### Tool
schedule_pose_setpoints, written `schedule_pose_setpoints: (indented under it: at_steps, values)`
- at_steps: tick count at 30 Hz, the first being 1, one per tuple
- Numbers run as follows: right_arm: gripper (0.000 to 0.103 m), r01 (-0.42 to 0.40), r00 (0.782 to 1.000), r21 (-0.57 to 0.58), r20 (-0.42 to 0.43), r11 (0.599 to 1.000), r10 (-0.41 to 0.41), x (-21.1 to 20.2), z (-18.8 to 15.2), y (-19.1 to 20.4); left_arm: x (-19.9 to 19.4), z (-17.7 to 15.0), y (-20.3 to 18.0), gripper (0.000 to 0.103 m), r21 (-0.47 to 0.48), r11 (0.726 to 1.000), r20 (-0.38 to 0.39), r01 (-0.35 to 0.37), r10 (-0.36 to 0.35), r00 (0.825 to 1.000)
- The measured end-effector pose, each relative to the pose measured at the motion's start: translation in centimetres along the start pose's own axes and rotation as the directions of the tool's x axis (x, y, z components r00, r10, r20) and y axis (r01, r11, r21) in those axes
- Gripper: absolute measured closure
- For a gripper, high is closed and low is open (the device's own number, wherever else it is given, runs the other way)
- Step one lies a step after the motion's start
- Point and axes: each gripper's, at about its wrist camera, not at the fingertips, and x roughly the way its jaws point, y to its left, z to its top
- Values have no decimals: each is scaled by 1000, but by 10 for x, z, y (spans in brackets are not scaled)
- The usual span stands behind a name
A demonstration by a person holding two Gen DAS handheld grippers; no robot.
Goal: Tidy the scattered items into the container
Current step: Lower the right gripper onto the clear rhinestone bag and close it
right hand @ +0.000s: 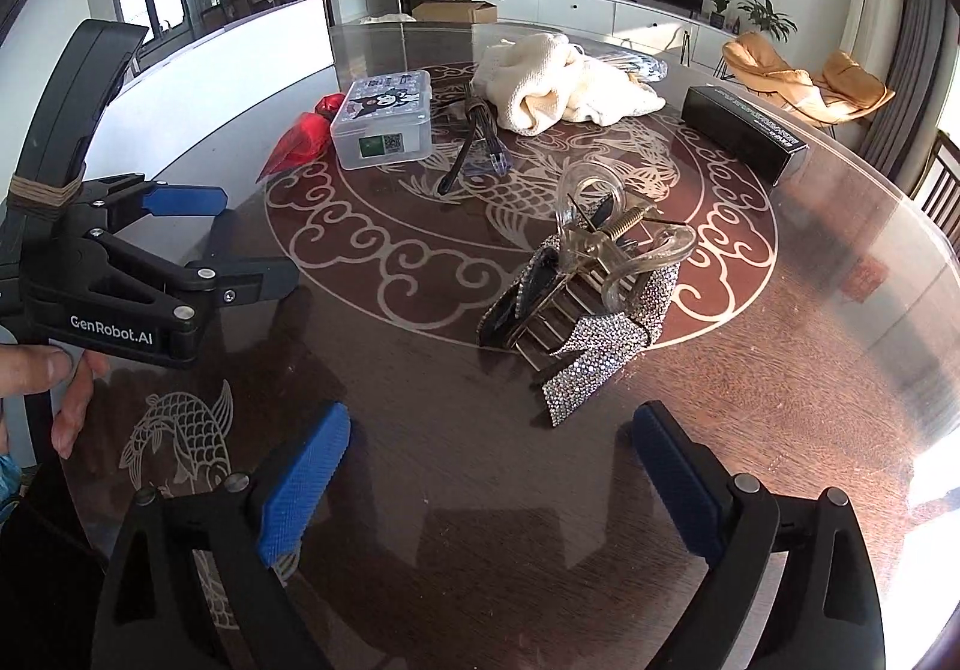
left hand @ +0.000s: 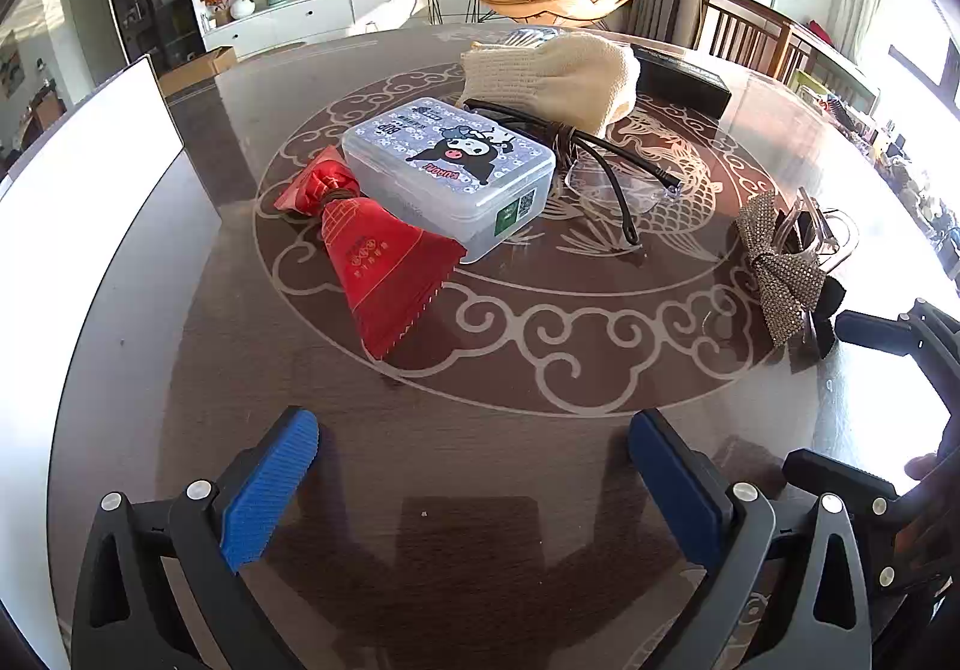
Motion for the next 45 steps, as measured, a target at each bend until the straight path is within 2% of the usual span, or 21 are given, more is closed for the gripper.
schedule_pose_setpoints:
  at_steps: [34,38,45]
  values:
    - [7,-1,1000,1,0,1000,1,1,1,0,0,0,1,0,3,1000,1,1,-1,1000]
    - [7,50,999,75,-11,996,-49,0,1,-6,0,0,1,0,3,1000,0,1,-1,1000]
    - [7,78,997,229,-38,970,-71,9,23,-20,0,0,1,0,3,1000,0,1,-1,1000]
